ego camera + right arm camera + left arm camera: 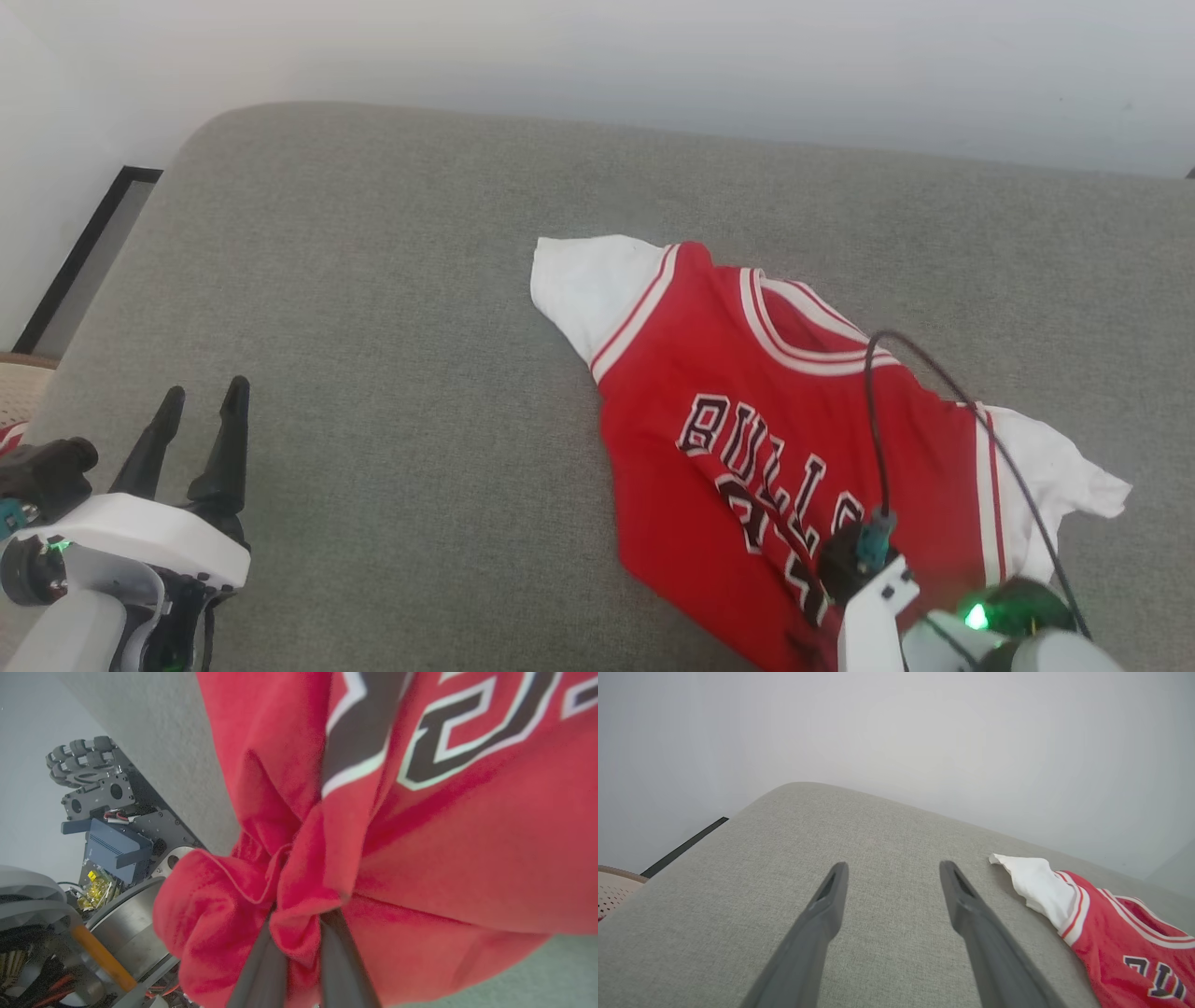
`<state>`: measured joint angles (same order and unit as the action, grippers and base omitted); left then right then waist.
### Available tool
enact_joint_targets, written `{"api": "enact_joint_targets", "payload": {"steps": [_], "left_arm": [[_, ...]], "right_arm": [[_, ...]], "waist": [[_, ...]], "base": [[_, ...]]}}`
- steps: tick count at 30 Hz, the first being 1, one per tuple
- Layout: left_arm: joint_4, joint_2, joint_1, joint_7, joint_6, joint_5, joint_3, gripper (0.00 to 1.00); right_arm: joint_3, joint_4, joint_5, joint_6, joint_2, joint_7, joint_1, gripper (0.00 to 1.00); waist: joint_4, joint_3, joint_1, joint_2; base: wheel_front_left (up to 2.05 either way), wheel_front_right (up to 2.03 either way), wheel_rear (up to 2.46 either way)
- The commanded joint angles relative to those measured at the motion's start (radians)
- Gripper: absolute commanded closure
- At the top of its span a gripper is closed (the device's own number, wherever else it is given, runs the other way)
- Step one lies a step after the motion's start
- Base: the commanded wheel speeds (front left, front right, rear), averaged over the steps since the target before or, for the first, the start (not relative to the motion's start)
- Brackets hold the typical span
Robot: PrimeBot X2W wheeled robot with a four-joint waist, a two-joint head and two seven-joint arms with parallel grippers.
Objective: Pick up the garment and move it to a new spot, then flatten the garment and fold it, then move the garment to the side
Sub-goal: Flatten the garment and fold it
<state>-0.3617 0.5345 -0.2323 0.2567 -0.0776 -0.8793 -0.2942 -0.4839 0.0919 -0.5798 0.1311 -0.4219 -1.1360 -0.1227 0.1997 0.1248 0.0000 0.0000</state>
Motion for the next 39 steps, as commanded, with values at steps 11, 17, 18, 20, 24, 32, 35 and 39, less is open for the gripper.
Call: {"api": "enact_joint_targets", "payload": {"steps": [11,17,18,20,24,32,35,39], "left_arm": [[-0.005,-0.004,-0.009,0.007,-0.002,0.0,0.006,0.0],[-0.006,0.005,0.005,0.007,0.0,0.002,0.018,0.0],[-0.005,0.006,0.01,0.007,0.002,0.003,0.019,0.0],[-0.002,0.01,0.019,0.007,0.006,0.004,0.026,0.0],[0.005,0.015,0.036,0.008,0.012,0.007,0.036,0.0],[0.02,0.02,0.063,0.009,0.022,0.017,0.052,0.0],[0.027,0.022,0.076,0.009,0.025,0.019,0.06,0.0],[0.039,0.023,0.093,0.01,0.031,0.02,0.073,0.0]], "right_arm": [[-0.003,-0.086,0.057,-0.001,0.041,0.071,0.051,0.0],[0.021,-0.074,0.08,-0.003,0.069,0.129,0.025,0.0],[0.03,-0.064,0.081,-0.002,0.076,0.136,0.025,0.0],[0.047,-0.036,0.085,-0.002,0.085,0.154,0.022,0.0],[0.103,0.014,0.097,-0.001,0.108,0.195,0.026,0.0],[0.222,0.086,0.162,-0.001,0.162,0.308,0.021,0.0],[0.271,0.091,0.194,-0.001,0.178,0.364,0.01,0.0],[0.339,0.087,0.234,-0.001,0.204,0.411,0.011,0.0]], "waist": [[0.003,0.012,0.0,0.0],[-0.016,0.004,0.0,0.0],[-0.021,0.001,0.0,0.0],[-0.03,-0.004,0.0,0.0],[-0.047,-0.014,0.0,0.0],[-0.079,-0.038,0.0,0.0],[-0.093,-0.043,0.0,0.0],[-0.113,-0.047,0.0,0.0]], "base": [[0.0,0.0,0.0],[0.0,0.0,0.0],[0.0,0.0,0.0],[0.0,0.0,0.0],[0.0,0.0,0.0],[0.0,0.0,0.0],[0.0,0.0,0.0],[0.0,0.0,0.0]]}}
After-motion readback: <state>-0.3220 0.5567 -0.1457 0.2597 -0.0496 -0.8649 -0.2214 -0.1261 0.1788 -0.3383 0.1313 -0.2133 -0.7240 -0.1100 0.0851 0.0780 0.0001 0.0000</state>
